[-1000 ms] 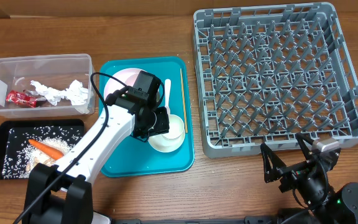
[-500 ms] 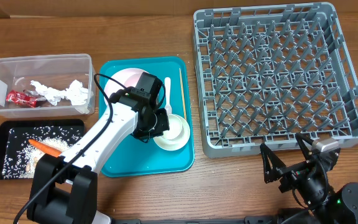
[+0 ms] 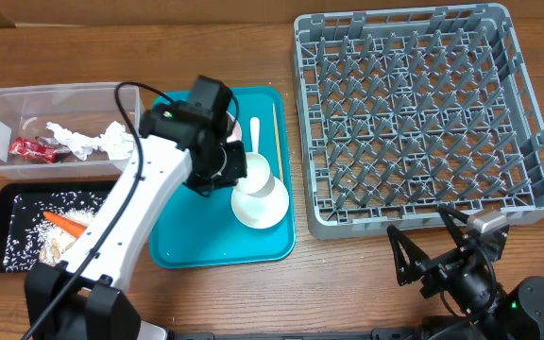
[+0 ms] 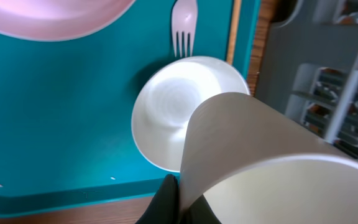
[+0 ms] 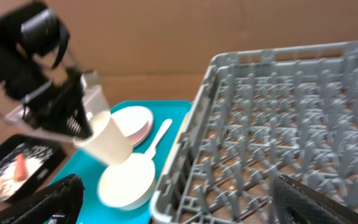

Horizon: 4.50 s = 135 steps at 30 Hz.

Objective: Sort waste into correct bins and load items into the dishwasher rack
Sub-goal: 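Lift the cup and hold it sideways toward the right gripper, then grasp the cup base with the right gripper beside the left gripper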

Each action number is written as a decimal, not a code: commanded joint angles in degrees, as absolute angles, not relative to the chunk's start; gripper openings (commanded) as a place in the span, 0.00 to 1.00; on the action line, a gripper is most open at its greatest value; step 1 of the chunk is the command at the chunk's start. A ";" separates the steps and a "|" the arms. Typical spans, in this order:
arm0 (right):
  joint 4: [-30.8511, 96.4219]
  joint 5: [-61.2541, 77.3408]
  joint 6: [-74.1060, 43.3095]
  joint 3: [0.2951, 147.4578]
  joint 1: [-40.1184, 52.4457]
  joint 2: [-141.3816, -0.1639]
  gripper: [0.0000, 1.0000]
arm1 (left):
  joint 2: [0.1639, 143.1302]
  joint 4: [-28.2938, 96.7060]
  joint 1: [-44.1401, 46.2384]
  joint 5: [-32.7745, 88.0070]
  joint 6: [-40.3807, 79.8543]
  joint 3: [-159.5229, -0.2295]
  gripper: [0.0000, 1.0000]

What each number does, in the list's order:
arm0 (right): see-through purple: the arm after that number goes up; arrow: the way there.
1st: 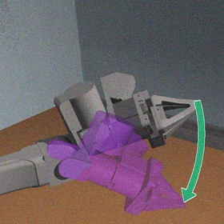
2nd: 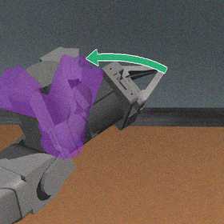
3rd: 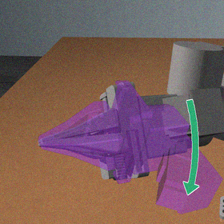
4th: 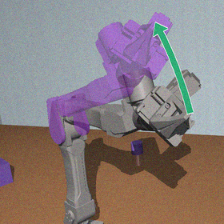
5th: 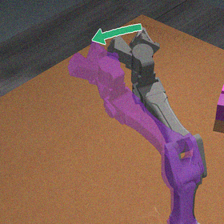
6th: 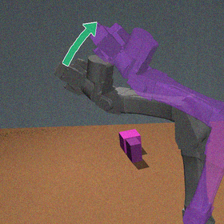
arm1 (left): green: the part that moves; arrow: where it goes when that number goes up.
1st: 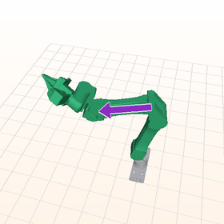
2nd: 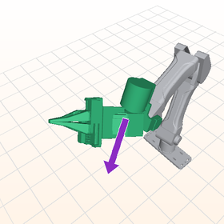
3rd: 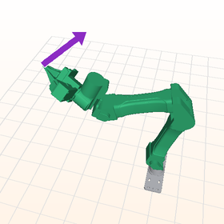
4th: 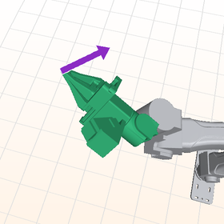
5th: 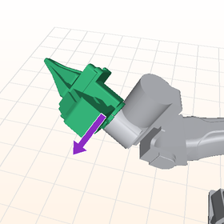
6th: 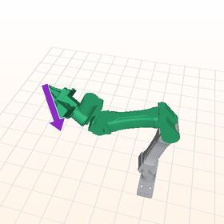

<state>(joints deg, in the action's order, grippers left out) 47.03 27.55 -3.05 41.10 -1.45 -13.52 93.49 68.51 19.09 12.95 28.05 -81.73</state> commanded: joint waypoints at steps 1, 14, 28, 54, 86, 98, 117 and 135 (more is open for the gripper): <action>48.71 33.82 -2.87 42.09 -1.23 -13.69 1.00 | 92.07 70.50 15.00 19.66 17.15 -86.94 0.04; 39.68 74.22 3.64 42.00 -1.23 -26.22 0.95 | 92.14 72.16 3.95 77.73 -21.02 -88.23 0.04; 4.36 86.70 -17.85 42.00 -1.21 -54.96 0.88 | 92.14 71.96 5.87 83.64 -26.09 -88.23 0.04; -15.22 74.41 -30.02 42.02 6.74 -61.76 0.96 | 92.25 73.58 11.90 83.85 -25.50 -87.35 0.04; -26.46 87.13 -30.28 42.02 6.81 -61.76 1.00 | 92.25 76.03 13.52 79.00 -25.50 -87.35 0.04; -26.06 81.58 -30.24 41.98 6.81 -62.85 1.00 | 92.25 75.81 13.93 79.13 -25.50 -87.35 0.04; -31.88 76.75 -33.04 41.98 12.16 -66.41 0.92 | 92.25 73.03 13.96 82.59 -25.45 -87.35 0.04; -35.83 73.12 -33.08 41.98 13.76 -66.41 0.72 | 92.25 74.35 13.96 80.40 -25.28 -87.35 0.04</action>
<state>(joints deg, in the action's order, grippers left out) -35.31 74.37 -32.95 41.17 13.54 -66.28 93.27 73.78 13.65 80.77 -25.43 -86.98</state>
